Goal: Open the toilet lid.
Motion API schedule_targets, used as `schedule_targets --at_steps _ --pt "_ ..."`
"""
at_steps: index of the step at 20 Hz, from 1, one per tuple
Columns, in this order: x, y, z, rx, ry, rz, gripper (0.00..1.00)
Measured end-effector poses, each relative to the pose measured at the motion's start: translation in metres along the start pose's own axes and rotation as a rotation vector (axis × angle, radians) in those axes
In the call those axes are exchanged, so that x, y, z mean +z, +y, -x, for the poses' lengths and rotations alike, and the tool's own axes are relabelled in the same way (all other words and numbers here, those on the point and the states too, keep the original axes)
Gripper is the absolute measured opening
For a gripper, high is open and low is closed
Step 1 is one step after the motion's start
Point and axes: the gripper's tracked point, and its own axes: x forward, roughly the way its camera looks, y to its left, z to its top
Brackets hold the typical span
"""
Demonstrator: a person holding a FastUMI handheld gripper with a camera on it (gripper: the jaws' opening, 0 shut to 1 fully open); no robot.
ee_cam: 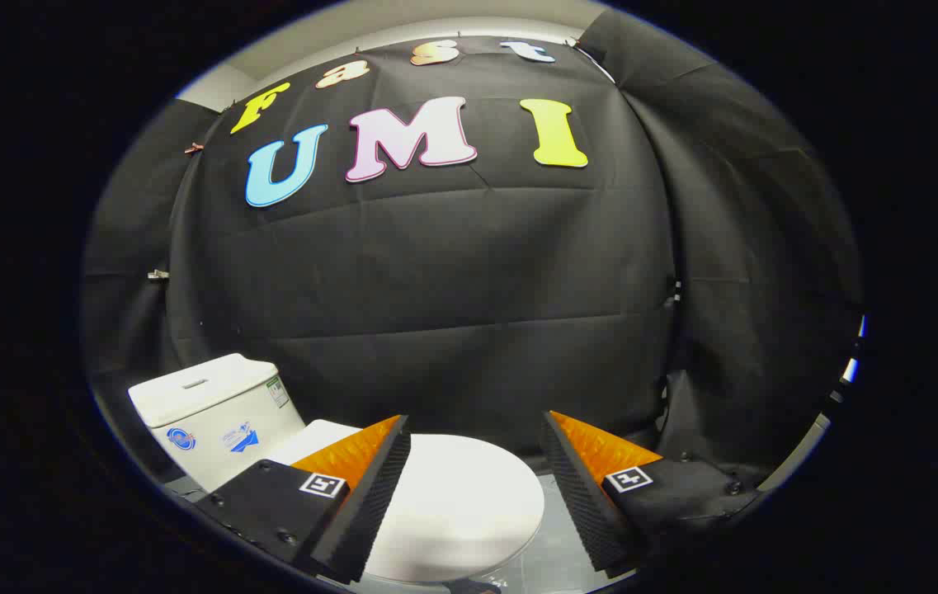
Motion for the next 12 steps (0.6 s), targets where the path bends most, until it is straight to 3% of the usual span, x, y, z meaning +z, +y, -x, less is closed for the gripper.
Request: schedule_targets --at_steps 12 --pt "0.0022 0.0013 -0.0001 0.003 -0.007 0.003 0.99"
